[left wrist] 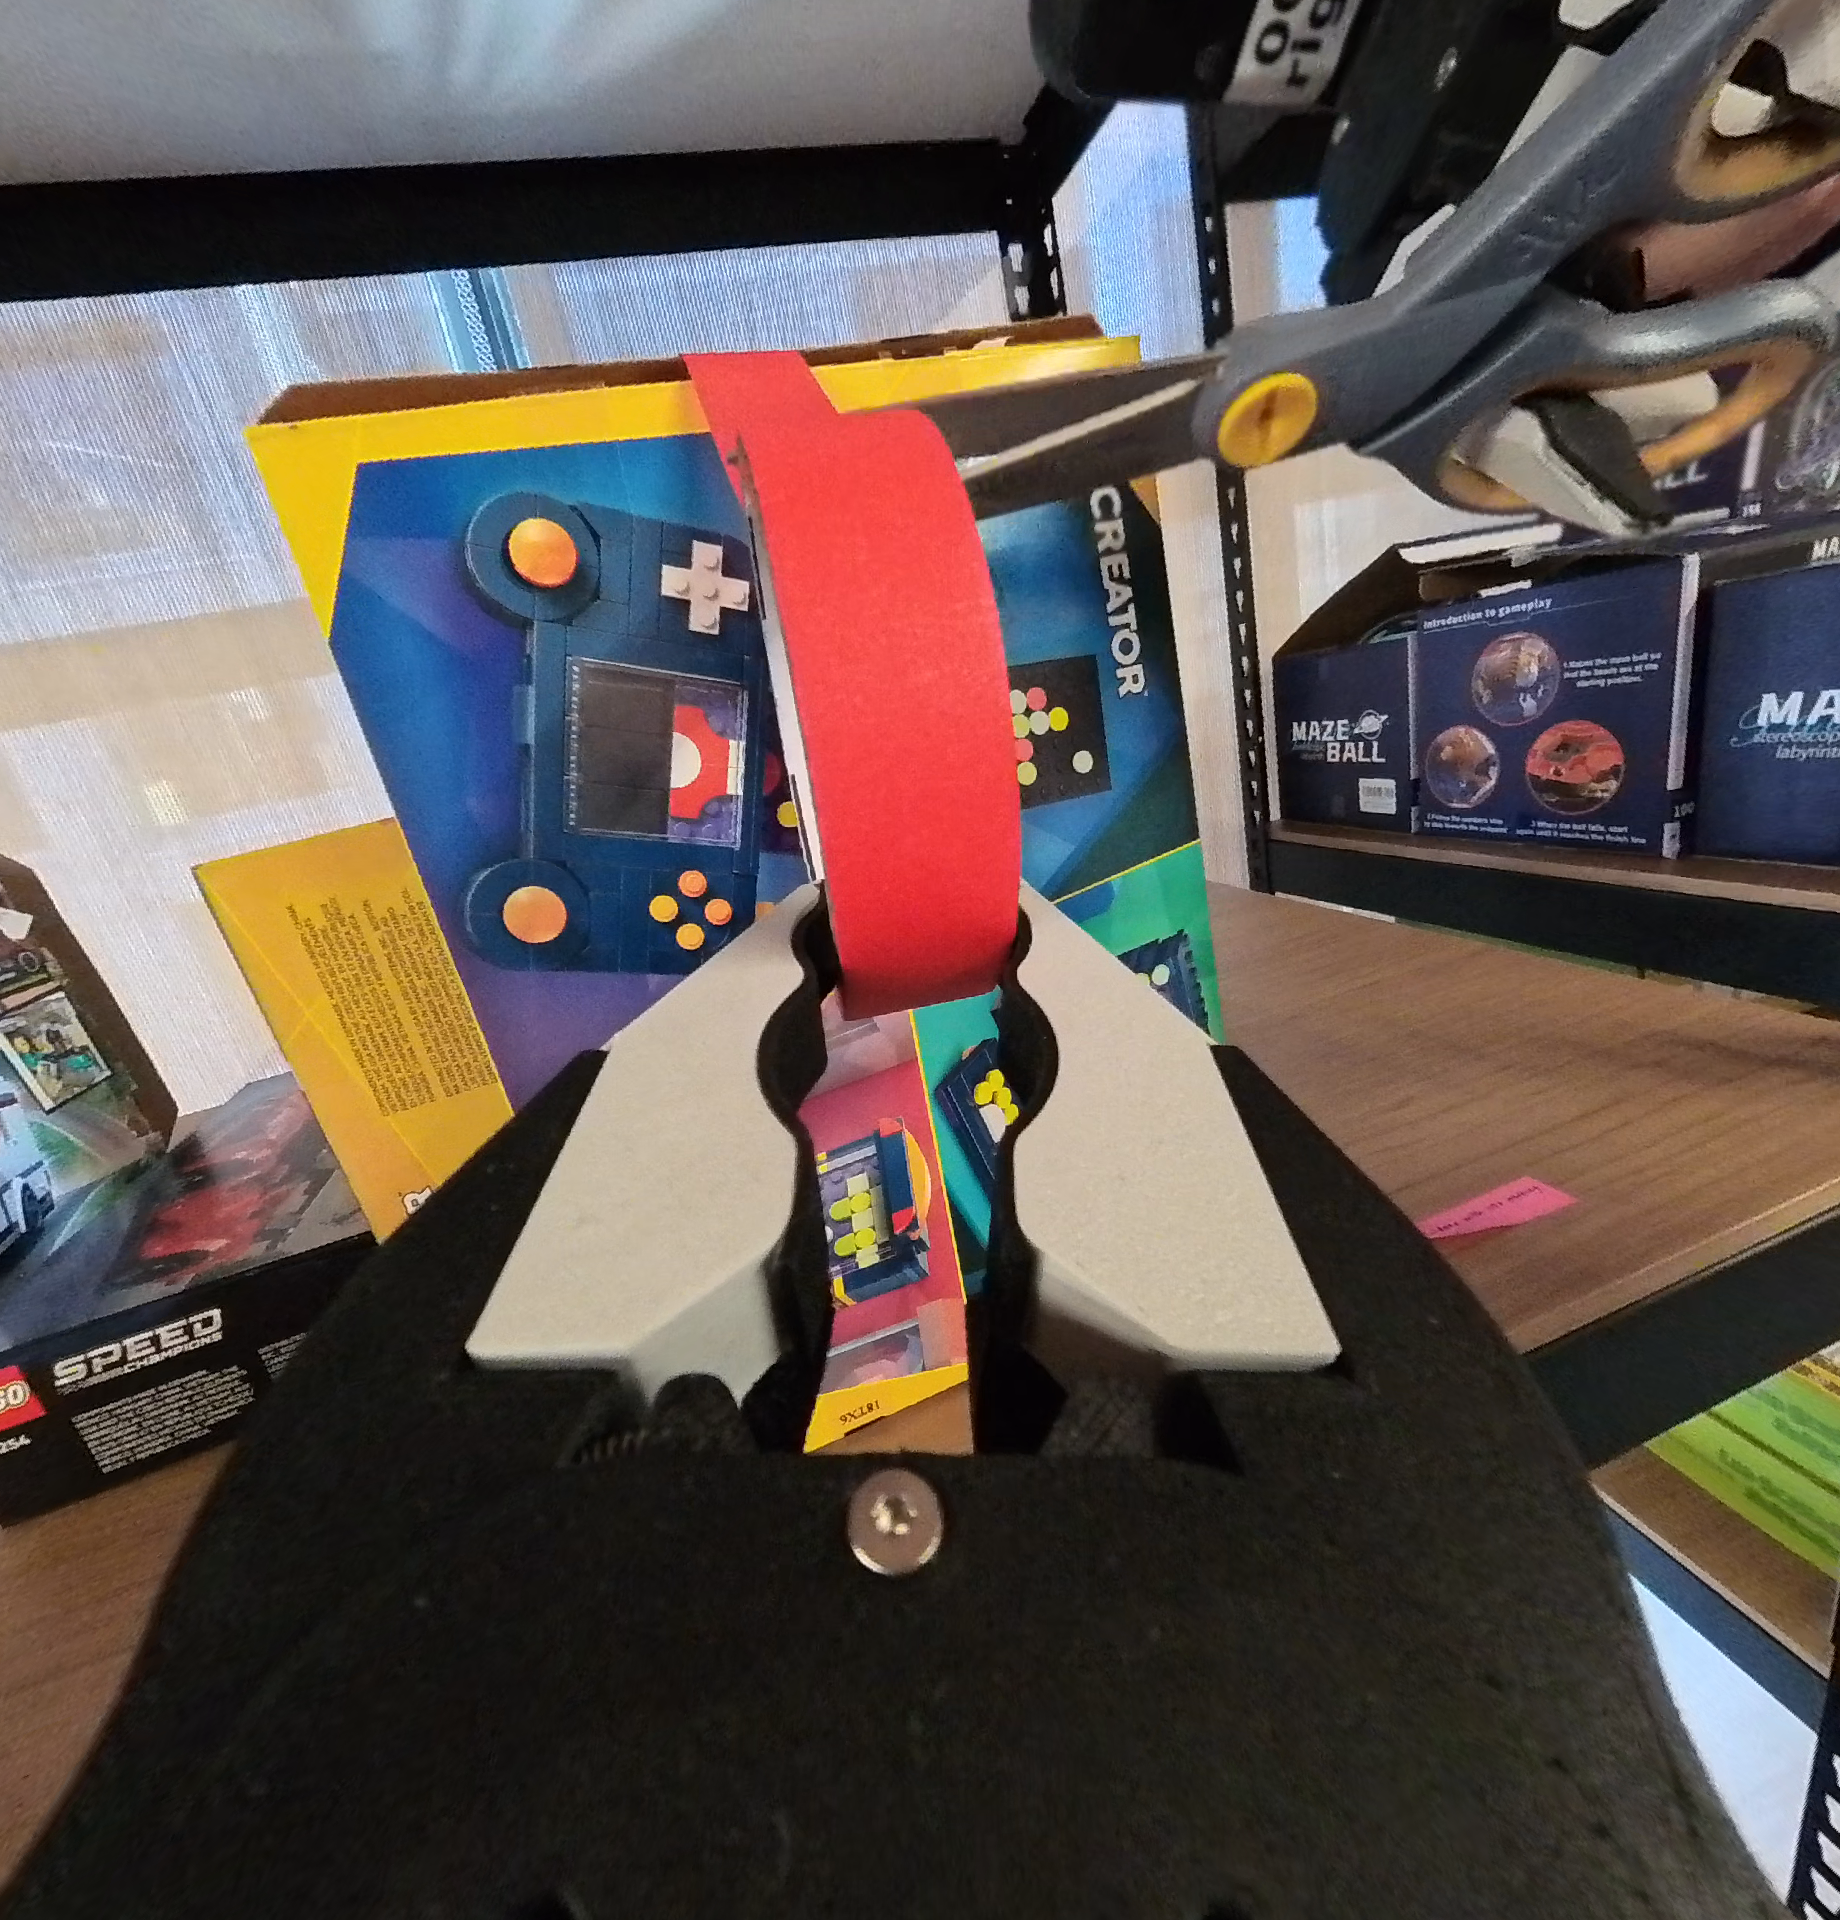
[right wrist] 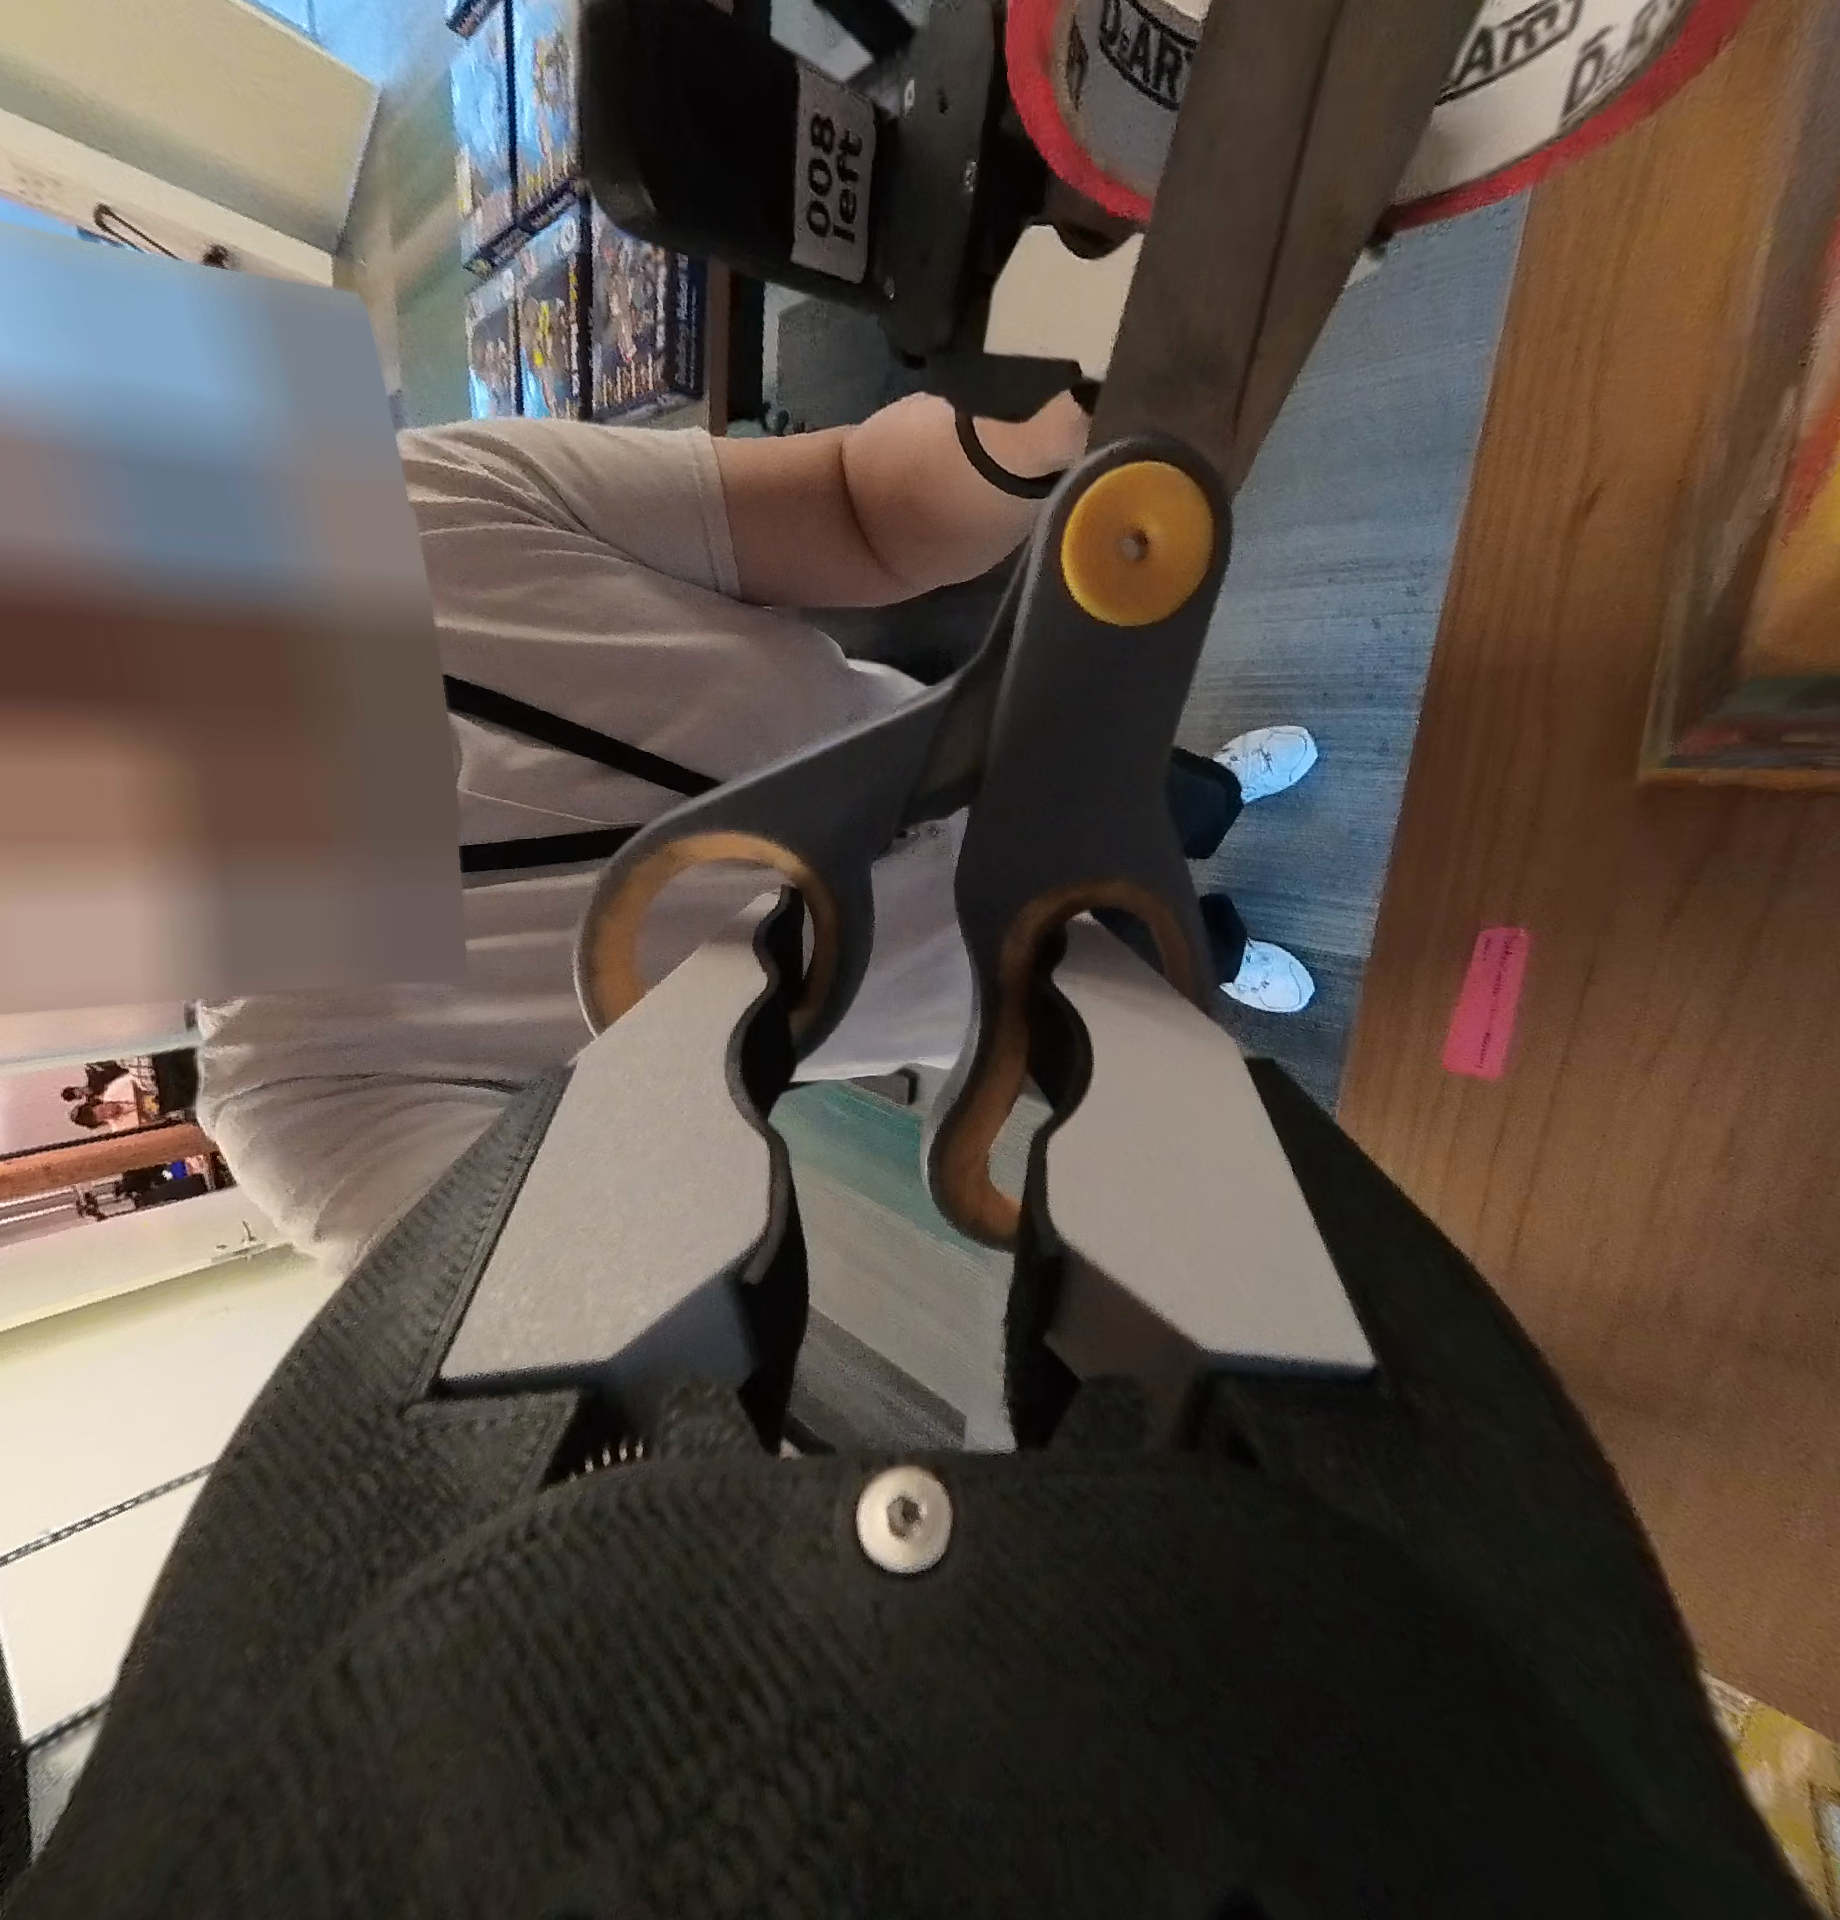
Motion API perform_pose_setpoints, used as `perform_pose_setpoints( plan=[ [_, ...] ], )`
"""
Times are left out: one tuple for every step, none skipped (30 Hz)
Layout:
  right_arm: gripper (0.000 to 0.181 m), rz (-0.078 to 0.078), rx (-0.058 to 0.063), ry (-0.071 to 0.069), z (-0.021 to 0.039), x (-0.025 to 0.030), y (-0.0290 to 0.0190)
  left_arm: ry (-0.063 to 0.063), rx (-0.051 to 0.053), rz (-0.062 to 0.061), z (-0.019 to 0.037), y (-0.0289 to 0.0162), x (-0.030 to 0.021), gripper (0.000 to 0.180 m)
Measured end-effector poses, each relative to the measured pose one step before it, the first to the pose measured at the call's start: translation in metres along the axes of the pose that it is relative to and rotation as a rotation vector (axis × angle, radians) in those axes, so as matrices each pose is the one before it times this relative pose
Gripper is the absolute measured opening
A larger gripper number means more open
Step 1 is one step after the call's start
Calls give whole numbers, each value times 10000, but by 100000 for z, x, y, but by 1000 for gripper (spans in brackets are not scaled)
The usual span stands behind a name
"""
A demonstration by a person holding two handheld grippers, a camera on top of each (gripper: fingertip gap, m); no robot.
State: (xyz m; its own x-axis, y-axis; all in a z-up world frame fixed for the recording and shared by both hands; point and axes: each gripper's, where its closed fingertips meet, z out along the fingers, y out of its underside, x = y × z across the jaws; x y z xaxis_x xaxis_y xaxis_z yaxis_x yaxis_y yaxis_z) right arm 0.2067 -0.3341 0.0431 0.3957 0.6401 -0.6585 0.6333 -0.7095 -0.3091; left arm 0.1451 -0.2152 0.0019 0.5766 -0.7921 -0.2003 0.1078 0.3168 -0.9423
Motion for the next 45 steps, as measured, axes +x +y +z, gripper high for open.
perform_pose_setpoints(
  plan=[
    [40,-2,-122,39,-14,-24,-115,-7,4,9,-11,-2,1,27],
    [40,9,-133,59,9,30,-85,-2,2,-13,-2,0,-8,27],
    [40,11,-151,77,29,67,-49,-1,-9,-10,1,7,-5,27],
    [39,8,-79,97,-16,100,-136,1,3,-1,-9,5,-1,27],
    [39,13,-54,59,-56,60,-143,2,15,-6,-6,-23,-5,27],
    [39,3,-46,26,-42,13,-81,0,1,-2,-8,-2,-4,27],
    [38,-5,-69,6,-47,-18,11,-1,-12,8,-3,27,1,27],
    [38,-16,-53,32,-65,32,19,-3,17,6,-12,-12,5,27],
    [37,17,-61,27,-81,30,63,0,5,-7,-7,1,1,27],
    [36,26,-57,-5,-69,-4,70,-1,-2,1,-6,-1,5,27],
    [36,9,-48,1,-64,5,48,-4,-2,16,1,1,-3,27],
    [35,11,-46,15,-61,7,43,-2,3,14,-3,-8,-5,27],
    [33,6,-62,17,-49,15,71,2,3,-5,10,-11,-4,27],
    [32,-14,-54,1,-50,-7,78,2,8,-12,11,-15,-12,27],
    [31,-23,-29,-9,-39,-21,40,0,8,-11,21,6,0,27],
    [30,-26,-12,5,-61,9,13,-2,7,-6,8,3,-5,27],
    [29,-17,0,2,-43,15,7,-6,11,3,5,1,7,27],
    [28,13,-15,24,-27,84,43,-6,4,8,0,11,3,27],
    [28,1,-9,-1,0,68,18,-2,-10,15,14,27,6,27],
    [27,-24,1,-11,3,40,19,1,1,9,-2,9,-3,27],
    [27,-16,-7,15,-6,50,12,4,5,-6,1,-5,-4,27],
    [27,-18,-6,11,-3,39,18,3,-1,-3,-1,-7,-8,27],
    [26,-27,-11,22,-14,54,23,2,-5,-1,0,-3,2,27],
    [26,-17,-18,58,-1,112,23,2,2,0,-4,-14,-6,27],
    [25,12,-25,28,0,72,38,1,-5,2,2,-12,-4,27],
    [24,-13,-25,34,-6,75,33,-2,-2,8,-15,-1,-6,27],
    [24,-13,-5,18,-9,39,14,-4,5,5,-10,-11,-7,27],
    [24,2,-16,1,8,25,23,-5,26,3,-24,-40,-1,27],
    [23,-8,-23,38,27,85,37,-7,40,-2,-34,-52,-10,27],
    [22,-17,-29,54,36,115,40,-2,40,-18,-36,-73,-1,27],
    [22,11,-20,-30,62,10,50,-5,78,-18,-79,-124,-13,27],
    [21,14,-1,-16,59,33,23,-6,143,-9,-117,-234,-7,27],
    [21,5,-14,7,49,52,51,10,76,-21,-92,-159,1,27],
    [21,-12,1,7,32,43,7,25,-29,-24,-27,-5,3,27],
    [20,-14,10,-8,24,21,0,27,-58,-8,33,77,-24,27],
    [20,7,4,-20,19,6,11,18,-21,3,29,55,-28,27],
    [20,-1,6,39,6,102,-8,10,0,-8,24,39,-24,27],
    [20,15,7,5,18,43,0,10,1,-25,29,5,-11,27],
    [20,0,4,37,16,89,-19,-1,29,-29,4,-51,-8,27],
    [20,-9,12,14,23,55,-10,-3,43,-31,0,-75,-7,27],
    [20,12,6,-14,20,3,-14,-6,23,-10,-7,-58,-14,27],
    [20,-6,6,3,6,19,1,-7,8,7,3,-23,-9,27],
    [20,-24,4,55,-2,81,-1,-5,15,0,6,-25,1,27],
    [20,-10,16,12,1,16,-11,2,18,-7,-1,-16,-9,27],
    [18,19,-2,5,2,32,24,14,-36,-2,6,63,8,27]
  ],
)
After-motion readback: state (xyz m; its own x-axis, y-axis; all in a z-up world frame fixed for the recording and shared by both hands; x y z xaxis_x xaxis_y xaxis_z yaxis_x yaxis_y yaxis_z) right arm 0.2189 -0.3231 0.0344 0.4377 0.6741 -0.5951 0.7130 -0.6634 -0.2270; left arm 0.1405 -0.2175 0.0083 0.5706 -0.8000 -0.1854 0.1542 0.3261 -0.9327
